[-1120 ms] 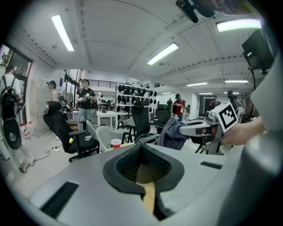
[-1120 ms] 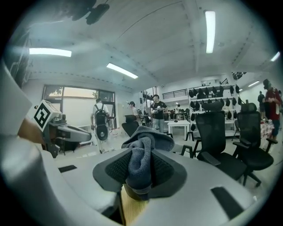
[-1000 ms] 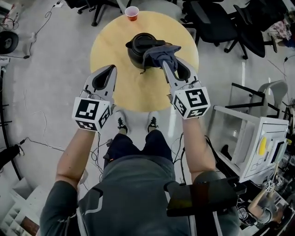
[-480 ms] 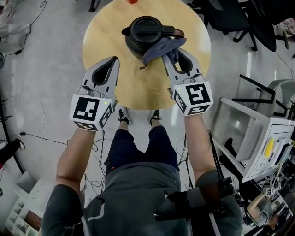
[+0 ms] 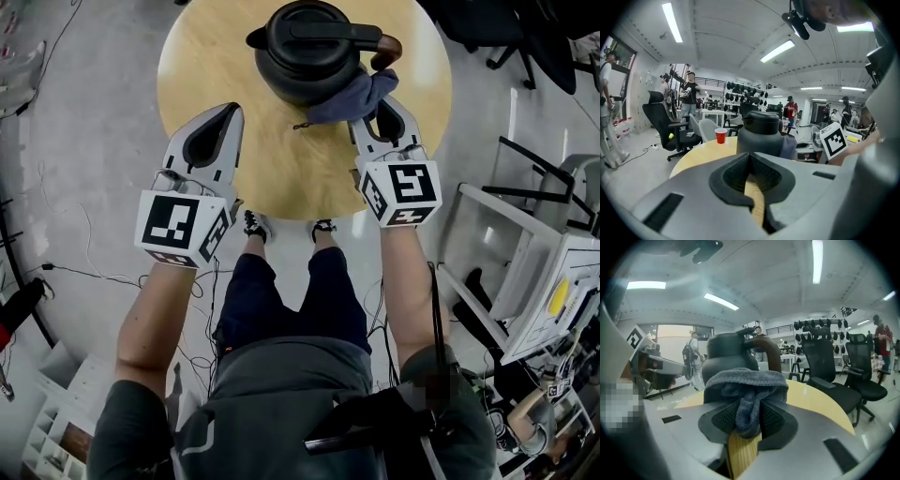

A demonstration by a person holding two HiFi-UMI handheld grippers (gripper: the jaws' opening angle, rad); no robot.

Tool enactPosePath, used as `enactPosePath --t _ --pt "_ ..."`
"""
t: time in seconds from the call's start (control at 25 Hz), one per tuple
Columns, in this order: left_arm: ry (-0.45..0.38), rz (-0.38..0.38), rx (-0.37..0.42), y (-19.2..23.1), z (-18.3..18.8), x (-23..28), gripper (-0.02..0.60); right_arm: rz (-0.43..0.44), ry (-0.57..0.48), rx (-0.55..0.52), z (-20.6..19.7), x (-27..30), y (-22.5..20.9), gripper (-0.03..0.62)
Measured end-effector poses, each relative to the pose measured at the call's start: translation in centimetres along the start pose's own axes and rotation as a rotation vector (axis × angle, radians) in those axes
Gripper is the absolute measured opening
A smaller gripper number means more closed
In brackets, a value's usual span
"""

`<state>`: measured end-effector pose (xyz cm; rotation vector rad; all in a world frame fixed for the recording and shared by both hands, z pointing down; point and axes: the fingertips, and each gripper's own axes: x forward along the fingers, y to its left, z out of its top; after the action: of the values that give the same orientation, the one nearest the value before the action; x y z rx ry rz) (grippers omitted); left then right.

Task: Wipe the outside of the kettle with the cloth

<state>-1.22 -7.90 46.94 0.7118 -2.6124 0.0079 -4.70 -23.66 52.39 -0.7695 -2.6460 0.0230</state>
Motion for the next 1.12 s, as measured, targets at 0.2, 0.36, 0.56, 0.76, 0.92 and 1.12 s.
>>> enactPosePath --t 0.2,0.36,0.56,0.76,0.92,1.12 --pt "0.017 -0.013 -0.007 0.3 -1.4 0.1 0.008 -0.037 0.093 0.000 -3.8 1.6 -0.5 0.118" --pt "0.022 -0.020 -0.014 0.7 -1.9 0.0 0.008 -0.049 0.164 -0.023 -5.9 2.4 -0.6 0.118" --pt "0.027 -0.037 -0.007 0.8 -2.3 0.0 0.008 -0.072 0.201 -0.076 -6.7 2.7 -0.5 0.118" --pt "0.028 -0.046 0.001 0.7 -2.3 0.2 0.008 -0.077 0.214 -0.067 -6.5 2.5 -0.7 0.118" --pt "0.033 -0.041 0.001 0.4 -1.3 -1.1 0.008 -0.088 0.180 -0.035 -3.9 -0.1 0.0 0.120" --pt "0.005 -0.042 -0.018 -0.2 1.6 -4.2 0.008 -0.077 0.067 0.001 3.1 -4.8 3.2 0.120"
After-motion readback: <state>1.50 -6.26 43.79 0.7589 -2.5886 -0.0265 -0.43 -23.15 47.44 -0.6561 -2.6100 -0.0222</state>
